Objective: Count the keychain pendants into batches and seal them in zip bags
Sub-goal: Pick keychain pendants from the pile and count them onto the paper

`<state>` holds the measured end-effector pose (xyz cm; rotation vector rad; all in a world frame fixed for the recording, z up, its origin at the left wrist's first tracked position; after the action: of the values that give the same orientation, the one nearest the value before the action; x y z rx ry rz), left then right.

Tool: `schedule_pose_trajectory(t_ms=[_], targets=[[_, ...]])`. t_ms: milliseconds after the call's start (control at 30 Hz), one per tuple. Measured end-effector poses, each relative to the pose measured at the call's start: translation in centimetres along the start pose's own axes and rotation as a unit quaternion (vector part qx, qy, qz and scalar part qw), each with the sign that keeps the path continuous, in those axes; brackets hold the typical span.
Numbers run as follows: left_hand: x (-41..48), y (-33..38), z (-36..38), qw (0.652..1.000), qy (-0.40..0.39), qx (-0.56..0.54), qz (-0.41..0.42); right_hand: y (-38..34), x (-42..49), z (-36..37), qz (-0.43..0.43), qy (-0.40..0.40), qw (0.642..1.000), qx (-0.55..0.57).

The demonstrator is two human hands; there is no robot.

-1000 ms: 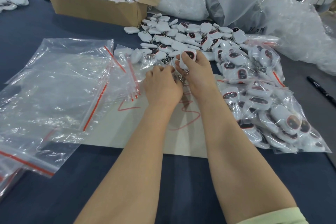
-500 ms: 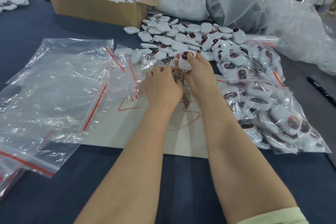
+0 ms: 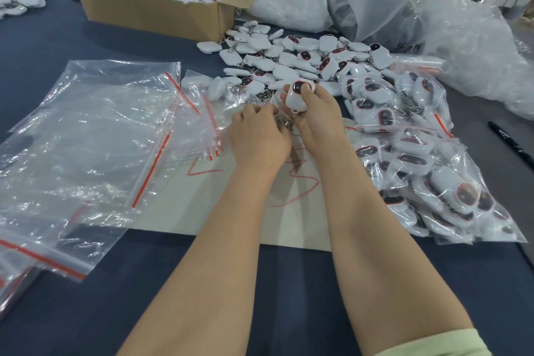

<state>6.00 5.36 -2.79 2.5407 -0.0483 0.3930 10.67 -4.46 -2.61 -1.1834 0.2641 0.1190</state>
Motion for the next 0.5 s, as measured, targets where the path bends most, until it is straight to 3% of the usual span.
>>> schedule_pose_trajectory(t_ms=[300,500], targets=[[0.04,-0.09,0.14,1.000,0.003,-0.005,0.000,-0.06,0.03,-0.27,0.010,0.005,1.000,0.027],[0.07,-0.12,0.11,1.000,0.004,0.003,0.002,-0.05,0.00,-0.17,-0.037,0.003,0.996,-0.076]])
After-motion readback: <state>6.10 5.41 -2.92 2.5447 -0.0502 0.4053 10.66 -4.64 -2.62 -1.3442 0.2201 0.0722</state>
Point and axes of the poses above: each hand's wrist, its own x-axis towards the middle knuckle, its own z-axis out of the palm, y = z × x, the point moved 4 cm from there along x, towards the middle knuckle, and after that the axes turned 12 degrees about z, right-handed, at the moved point
